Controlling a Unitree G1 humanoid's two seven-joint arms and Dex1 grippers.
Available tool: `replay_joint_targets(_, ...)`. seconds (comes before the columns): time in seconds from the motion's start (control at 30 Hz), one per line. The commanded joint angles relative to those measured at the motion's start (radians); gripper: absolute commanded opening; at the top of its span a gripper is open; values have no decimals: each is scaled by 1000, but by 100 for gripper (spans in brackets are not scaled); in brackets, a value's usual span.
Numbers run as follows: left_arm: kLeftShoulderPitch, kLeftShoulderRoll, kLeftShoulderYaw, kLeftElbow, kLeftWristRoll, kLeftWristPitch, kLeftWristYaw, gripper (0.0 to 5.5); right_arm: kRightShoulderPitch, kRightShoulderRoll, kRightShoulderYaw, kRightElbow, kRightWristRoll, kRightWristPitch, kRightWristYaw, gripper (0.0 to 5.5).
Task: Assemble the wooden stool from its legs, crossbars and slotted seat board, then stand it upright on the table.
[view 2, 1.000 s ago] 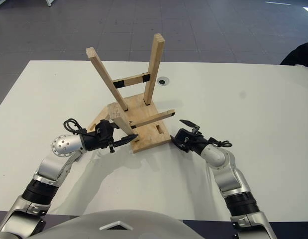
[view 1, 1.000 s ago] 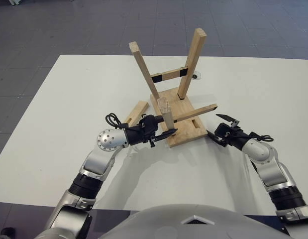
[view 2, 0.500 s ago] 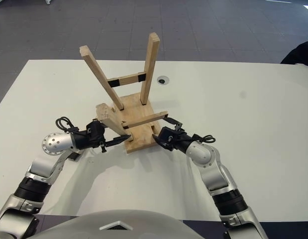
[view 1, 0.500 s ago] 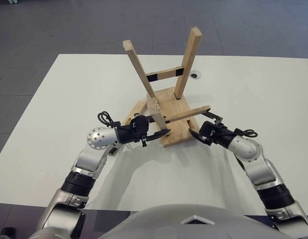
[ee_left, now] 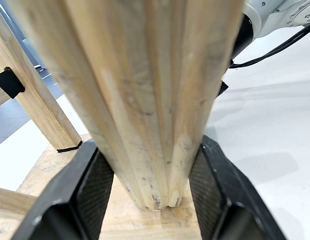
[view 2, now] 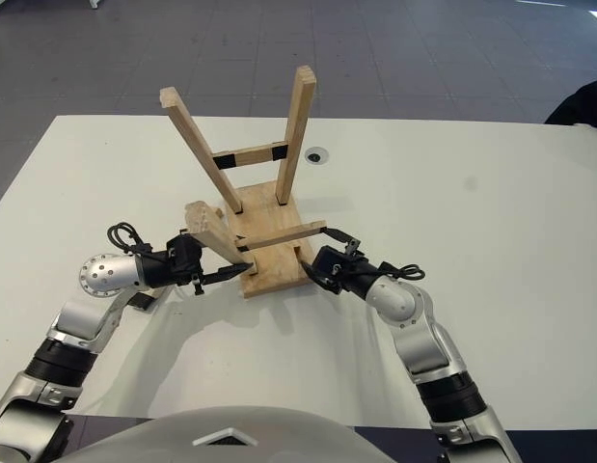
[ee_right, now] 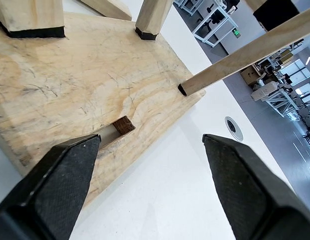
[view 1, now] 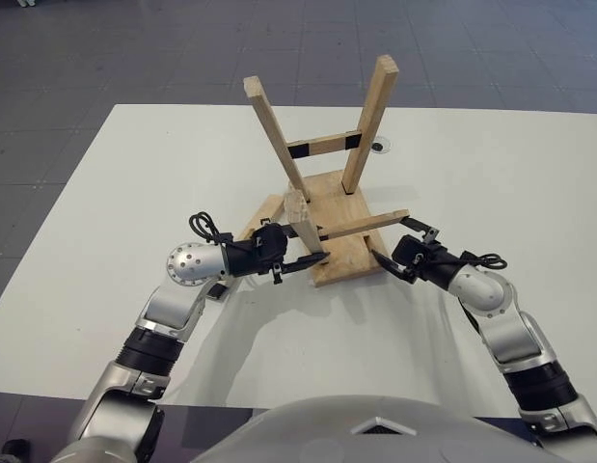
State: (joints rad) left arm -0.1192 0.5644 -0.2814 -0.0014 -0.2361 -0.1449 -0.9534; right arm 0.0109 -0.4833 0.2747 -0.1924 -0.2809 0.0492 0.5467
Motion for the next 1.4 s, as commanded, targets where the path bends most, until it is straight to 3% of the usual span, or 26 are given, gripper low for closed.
replay_joint_targets(0.03,30,9,1,-3,14,35,-14,284,6,-17,-8,-7,-6,22,5,378)
replay_joint_targets(0.23,52,29,38,-46,-13,84,-31,381,18,-22,-16,-10,-4,27,5,378)
replay_joint_targets(0.37,110,112,57,-81,44,124,-23,381,29,-56,-94,-49,24,32,3,378)
replay_joint_targets(0.47,147,106,26,-89,96,152,10,381,37,-68,-139,-34,5,-12,-51,378)
replay_joint_targets(0.77,104,-20,-45,-34,218,210,134,381,-37,-10,-38,235,-48,-89,-106,378)
replay_joint_targets(0.9,46,-71,-46,48,267,208,196,381,-32,15,-9,231,-46,-95,-106,378)
replay_joint_targets(1.17,-28,-60,15,129,262,172,208,381,-32,28,16,200,-48,-75,-106,378)
replay_joint_targets(1.27,45,-16,95,10,187,225,181,381,-26,17,4,199,-51,-68,-110,378)
replay_joint_targets(1.4,128,97,355,-208,-162,474,55,381,21,17,-39,133,-43,-22,-139,378)
